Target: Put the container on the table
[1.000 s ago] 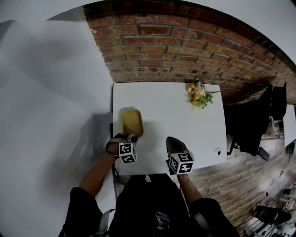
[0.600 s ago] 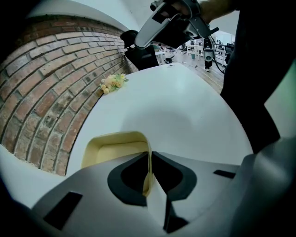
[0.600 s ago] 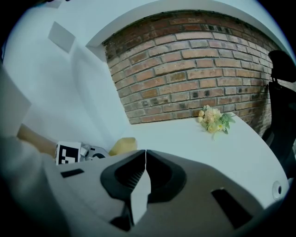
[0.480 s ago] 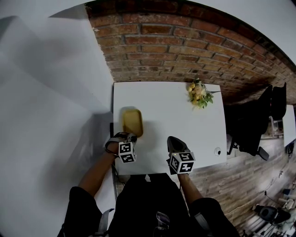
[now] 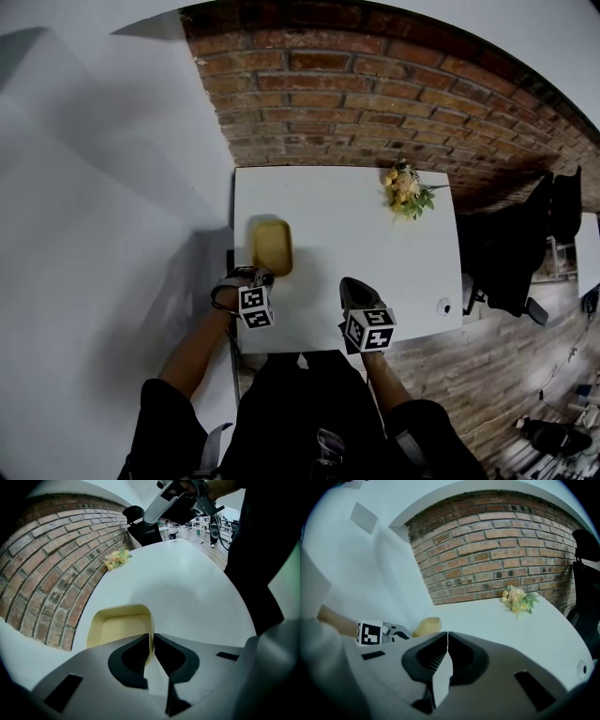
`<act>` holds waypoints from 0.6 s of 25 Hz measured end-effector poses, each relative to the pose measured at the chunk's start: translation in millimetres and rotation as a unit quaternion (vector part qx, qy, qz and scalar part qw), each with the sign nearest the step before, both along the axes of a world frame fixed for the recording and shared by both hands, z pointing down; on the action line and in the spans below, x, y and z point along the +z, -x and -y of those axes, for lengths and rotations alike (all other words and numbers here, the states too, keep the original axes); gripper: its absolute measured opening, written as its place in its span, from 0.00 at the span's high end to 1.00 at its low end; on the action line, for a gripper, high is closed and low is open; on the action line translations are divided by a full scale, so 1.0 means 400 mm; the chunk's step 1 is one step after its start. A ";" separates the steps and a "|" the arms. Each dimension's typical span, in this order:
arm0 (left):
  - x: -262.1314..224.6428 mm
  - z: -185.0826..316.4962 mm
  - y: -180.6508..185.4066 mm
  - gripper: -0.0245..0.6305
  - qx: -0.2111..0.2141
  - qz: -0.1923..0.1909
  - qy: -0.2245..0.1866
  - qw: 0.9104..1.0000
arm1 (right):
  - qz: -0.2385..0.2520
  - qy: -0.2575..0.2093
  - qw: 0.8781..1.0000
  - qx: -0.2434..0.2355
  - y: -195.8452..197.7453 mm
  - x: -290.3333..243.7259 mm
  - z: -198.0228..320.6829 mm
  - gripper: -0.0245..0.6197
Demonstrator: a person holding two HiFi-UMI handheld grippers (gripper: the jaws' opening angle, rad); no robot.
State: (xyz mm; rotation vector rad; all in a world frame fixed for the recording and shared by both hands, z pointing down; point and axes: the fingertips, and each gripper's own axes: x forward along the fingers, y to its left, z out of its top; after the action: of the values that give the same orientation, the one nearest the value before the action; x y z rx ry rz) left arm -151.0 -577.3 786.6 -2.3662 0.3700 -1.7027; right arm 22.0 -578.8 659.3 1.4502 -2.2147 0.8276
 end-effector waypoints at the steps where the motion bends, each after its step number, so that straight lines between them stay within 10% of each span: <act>1: 0.001 0.001 0.005 0.91 0.000 0.003 -0.003 1.000 | 0.000 0.000 1.000 0.000 0.001 0.000 -0.002 0.93; 10: -0.020 -0.004 0.020 0.92 -0.003 0.002 -0.012 1.000 | 0.000 -0.001 1.000 0.001 0.003 0.000 -0.018 0.93; 15: -0.091 -0.009 -0.016 0.92 -0.042 -0.063 -0.010 0.997 | 0.002 -0.005 1.000 0.002 0.014 -0.009 -0.022 0.93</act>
State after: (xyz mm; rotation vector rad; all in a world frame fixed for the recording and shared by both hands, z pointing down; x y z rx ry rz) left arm -144.6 -573.8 750.4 -2.4834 0.5104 -1.5797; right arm 16.5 -570.1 655.6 1.4588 -2.2237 0.8214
